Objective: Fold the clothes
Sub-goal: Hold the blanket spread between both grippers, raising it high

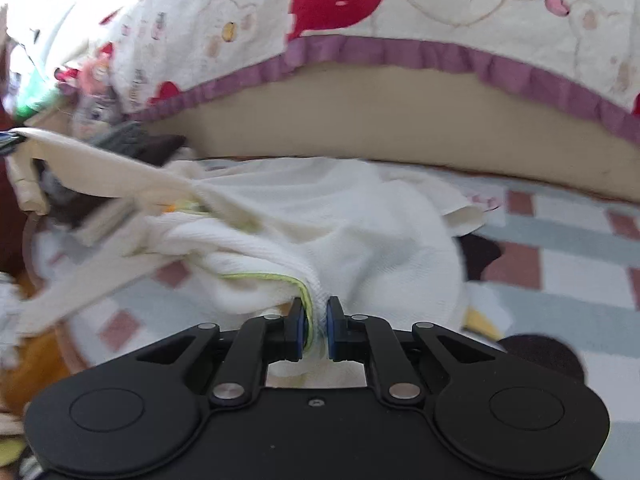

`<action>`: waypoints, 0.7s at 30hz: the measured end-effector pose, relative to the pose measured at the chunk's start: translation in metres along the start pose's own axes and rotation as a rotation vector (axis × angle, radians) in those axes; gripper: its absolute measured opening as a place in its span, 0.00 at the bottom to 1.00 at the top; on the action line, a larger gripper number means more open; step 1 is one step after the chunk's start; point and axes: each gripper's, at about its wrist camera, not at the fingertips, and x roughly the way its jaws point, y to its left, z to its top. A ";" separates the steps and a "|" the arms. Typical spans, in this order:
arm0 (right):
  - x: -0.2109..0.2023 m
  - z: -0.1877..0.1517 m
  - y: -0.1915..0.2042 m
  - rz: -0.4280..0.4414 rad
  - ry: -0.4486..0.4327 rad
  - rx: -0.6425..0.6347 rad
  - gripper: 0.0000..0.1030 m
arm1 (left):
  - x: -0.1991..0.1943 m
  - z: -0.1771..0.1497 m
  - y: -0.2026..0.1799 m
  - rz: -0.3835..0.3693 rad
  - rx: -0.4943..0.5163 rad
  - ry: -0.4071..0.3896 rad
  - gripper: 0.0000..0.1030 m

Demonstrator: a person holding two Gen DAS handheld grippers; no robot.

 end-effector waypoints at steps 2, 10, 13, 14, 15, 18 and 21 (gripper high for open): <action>-0.003 -0.005 0.005 0.119 0.079 0.018 0.12 | -0.009 0.011 0.012 0.019 -0.022 -0.050 0.04; -0.012 -0.029 0.033 0.291 0.173 -0.042 0.29 | -0.079 0.038 0.099 0.165 -0.281 -0.210 0.04; -0.025 -0.008 0.018 0.306 0.103 0.010 0.50 | -0.097 0.029 0.142 0.278 -0.379 -0.235 0.04; -0.025 0.000 0.014 0.286 0.085 0.009 0.51 | -0.097 0.024 0.157 0.308 -0.417 -0.229 0.04; -0.026 0.008 0.010 0.266 0.068 0.009 0.51 | -0.095 0.018 0.170 0.326 -0.455 -0.212 0.04; -0.006 0.026 0.002 0.171 0.094 -0.014 0.51 | -0.062 -0.015 0.191 0.270 -0.563 -0.076 0.04; 0.026 0.036 0.002 0.109 0.133 -0.057 0.51 | -0.032 -0.052 0.190 0.219 -0.640 0.017 0.04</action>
